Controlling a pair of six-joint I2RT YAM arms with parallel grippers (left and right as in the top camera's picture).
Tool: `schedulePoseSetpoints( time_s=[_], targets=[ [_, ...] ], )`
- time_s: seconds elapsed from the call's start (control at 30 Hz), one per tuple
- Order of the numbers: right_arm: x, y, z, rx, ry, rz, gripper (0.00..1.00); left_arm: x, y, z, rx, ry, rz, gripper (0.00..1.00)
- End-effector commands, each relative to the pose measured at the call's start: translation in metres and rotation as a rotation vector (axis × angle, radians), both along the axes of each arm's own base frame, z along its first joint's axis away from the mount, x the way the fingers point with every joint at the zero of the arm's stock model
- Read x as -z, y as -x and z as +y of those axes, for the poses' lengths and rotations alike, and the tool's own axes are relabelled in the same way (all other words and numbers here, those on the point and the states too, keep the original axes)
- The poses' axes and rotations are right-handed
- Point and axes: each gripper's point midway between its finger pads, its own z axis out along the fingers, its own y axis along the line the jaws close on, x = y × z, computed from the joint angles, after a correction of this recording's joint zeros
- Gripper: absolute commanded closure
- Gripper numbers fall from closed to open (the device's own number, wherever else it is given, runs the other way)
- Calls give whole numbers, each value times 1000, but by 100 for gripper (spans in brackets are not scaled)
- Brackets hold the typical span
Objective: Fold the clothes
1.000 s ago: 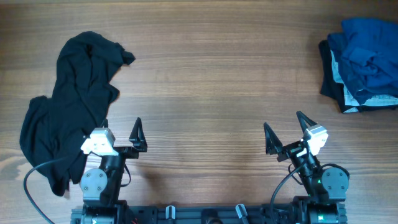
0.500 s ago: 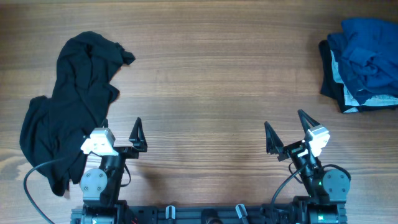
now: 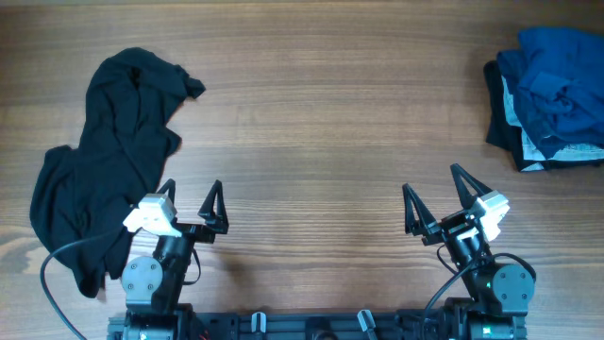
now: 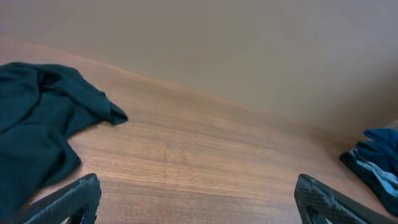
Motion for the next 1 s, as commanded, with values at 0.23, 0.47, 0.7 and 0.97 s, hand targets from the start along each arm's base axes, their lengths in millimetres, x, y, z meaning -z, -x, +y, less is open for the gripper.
schedulePoseSetpoints(
  time_s=[0.23, 0.47, 0.7, 0.97],
  targets=[
    [-30, -12, 4, -25, -13, 75, 0, -50, -5, -1, 4, -27, 84, 0],
    [-59, -44, 8, -56, 34, 196, 0, -82, -37, 1, 1, -83, 275, 0],
    [-56, -92, 15, -120, 77, 471, 0, -103, -76, 4, -7, -141, 499, 0],
    [-36, -130, 37, -331, 144, 686, 0, -84, -104, 9, 56, -268, 797, 0]
  ],
)
